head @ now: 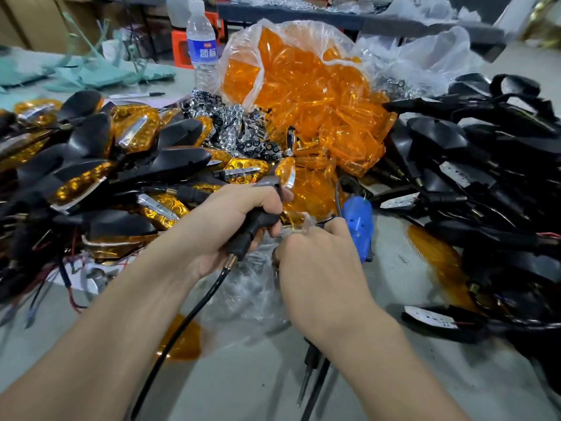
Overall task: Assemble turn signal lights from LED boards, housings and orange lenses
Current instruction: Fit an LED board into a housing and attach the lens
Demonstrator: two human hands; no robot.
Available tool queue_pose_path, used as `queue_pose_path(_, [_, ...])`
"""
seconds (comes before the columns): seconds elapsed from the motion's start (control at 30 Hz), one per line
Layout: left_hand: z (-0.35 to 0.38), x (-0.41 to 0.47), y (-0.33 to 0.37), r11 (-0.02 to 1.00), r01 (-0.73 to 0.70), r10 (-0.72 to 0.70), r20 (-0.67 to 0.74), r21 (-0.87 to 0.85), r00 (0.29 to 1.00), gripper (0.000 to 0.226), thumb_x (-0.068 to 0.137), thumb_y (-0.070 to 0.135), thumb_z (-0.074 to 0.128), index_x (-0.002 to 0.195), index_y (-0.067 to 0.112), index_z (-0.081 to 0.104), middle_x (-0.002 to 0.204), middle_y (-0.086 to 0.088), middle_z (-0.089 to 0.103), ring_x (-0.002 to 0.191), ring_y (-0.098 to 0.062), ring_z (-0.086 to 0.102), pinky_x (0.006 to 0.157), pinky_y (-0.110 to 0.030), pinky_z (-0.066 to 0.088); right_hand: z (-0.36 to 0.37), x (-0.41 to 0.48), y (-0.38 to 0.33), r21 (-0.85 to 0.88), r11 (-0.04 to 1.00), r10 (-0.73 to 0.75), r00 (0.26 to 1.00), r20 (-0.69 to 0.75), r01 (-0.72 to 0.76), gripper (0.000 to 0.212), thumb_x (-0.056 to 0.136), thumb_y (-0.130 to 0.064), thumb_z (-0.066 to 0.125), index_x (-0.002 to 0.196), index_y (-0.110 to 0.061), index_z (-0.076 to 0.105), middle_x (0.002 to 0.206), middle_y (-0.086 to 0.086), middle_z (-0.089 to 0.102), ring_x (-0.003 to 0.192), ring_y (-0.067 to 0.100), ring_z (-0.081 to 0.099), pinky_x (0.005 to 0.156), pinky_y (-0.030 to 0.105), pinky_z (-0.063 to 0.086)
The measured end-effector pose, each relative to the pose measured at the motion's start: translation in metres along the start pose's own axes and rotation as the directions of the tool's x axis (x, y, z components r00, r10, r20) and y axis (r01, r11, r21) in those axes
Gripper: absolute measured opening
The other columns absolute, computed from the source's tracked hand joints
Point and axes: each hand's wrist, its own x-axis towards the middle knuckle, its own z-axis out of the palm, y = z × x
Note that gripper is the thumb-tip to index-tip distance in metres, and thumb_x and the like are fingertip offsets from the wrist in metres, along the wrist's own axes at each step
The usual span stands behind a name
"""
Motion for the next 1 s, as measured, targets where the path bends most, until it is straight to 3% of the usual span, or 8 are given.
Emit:
queue_pose_path(0.13, [0.000,0.000,-0.001,0.999,-0.011,0.008,0.056,0.045,0.998,0.050,0.066,0.014,0.062,0.115,0.010,0.073,0.072,-0.013,0.062,0.043,-0.012,0.044,0.036,-0.019,0.033,0.003,-0.001,0.003,0.013,1.000,-0.004,0.999,-0.036,0.004,0.027,0.084,-0.009,0.049,0.069,-0.026,0.033,0.064,-0.006,0.033,0.058,0.014,0.024,0.079,0.036,0.014])
queue_pose_path(0.27, [-0.002,0.001,-0.002,0.996,-0.021,0.012,0.108,0.081,0.994,0.045,0.067,0.013,0.063,0.109,0.018,0.078,0.072,-0.012,0.063,0.047,-0.014,0.042,0.037,-0.020,0.034,0.008,-0.003,0.006,0.060,0.997,0.042,0.999,-0.033,-0.040,0.017,0.085,-0.015,0.062,0.074,-0.028,0.057,0.071,-0.006,0.057,0.073,0.020,0.048,0.079,0.035,0.018])
queue_pose_path(0.33, [-0.003,0.002,-0.003,0.996,-0.016,0.006,0.115,0.085,0.993,0.044,0.068,0.013,0.063,0.110,0.017,0.077,0.073,-0.012,0.064,0.047,-0.014,0.043,0.037,-0.021,0.036,0.008,-0.004,0.010,0.117,0.991,0.070,0.998,-0.006,-0.069,0.013,0.087,-0.019,0.066,0.078,-0.028,0.067,0.079,-0.008,0.066,0.085,0.018,0.056,0.090,0.034,0.025])
queue_pose_path(0.43, [-0.004,0.004,-0.004,0.996,-0.005,-0.003,0.095,0.091,0.995,0.047,0.068,0.014,0.063,0.114,0.014,0.073,0.073,-0.011,0.064,0.047,-0.014,0.044,0.038,-0.023,0.038,0.008,-0.004,0.019,0.220,0.971,0.100,0.995,0.002,-0.098,0.021,0.088,-0.021,0.069,0.072,-0.032,0.062,0.080,-0.010,0.069,0.092,0.014,0.056,0.103,0.032,0.023])
queue_pose_path(0.67, [-0.004,0.003,-0.004,0.999,-0.016,0.014,0.055,0.030,0.998,0.046,0.068,0.014,0.061,0.112,0.009,0.072,0.070,-0.011,0.061,0.042,-0.014,0.042,0.036,-0.020,0.036,0.010,-0.002,0.012,0.065,0.998,0.012,1.000,0.023,-0.013,0.015,0.088,-0.016,0.059,0.083,-0.026,0.069,0.076,-0.005,0.062,0.081,0.023,0.057,0.096,0.038,0.028])
queue_pose_path(0.9, [-0.003,0.003,-0.005,0.998,-0.016,0.013,0.054,0.053,0.998,0.048,0.068,0.013,0.060,0.114,0.008,0.070,0.069,-0.009,0.062,0.044,-0.012,0.044,0.037,-0.020,0.036,0.012,-0.003,0.020,0.261,0.964,0.046,0.999,-0.007,-0.042,0.013,0.088,-0.020,0.071,0.085,-0.030,0.079,0.070,-0.013,0.065,0.080,0.012,0.055,0.107,0.030,0.025])
queue_pose_path(0.97, [-0.003,0.004,-0.005,0.999,-0.010,0.007,0.057,0.049,0.998,0.047,0.068,0.012,0.060,0.114,0.008,0.070,0.069,-0.009,0.061,0.045,-0.013,0.043,0.037,-0.020,0.036,0.012,-0.003,0.025,0.420,0.906,0.065,0.998,-0.016,-0.052,0.012,0.086,-0.022,0.074,0.076,-0.027,0.078,0.060,-0.014,0.061,0.071,0.012,0.056,0.104,0.031,0.035])
queue_pose_path(1.0, [-0.003,0.004,-0.005,0.999,-0.008,0.005,0.059,0.048,0.998,0.047,0.068,0.012,0.060,0.114,0.008,0.070,0.070,-0.010,0.061,0.045,-0.013,0.043,0.037,-0.021,0.036,0.012,-0.003,0.027,0.528,0.847,0.093,0.995,-0.023,-0.067,0.014,0.085,-0.019,0.076,0.073,-0.026,0.079,0.059,-0.014,0.063,0.070,0.011,0.058,0.096,0.028,0.043])
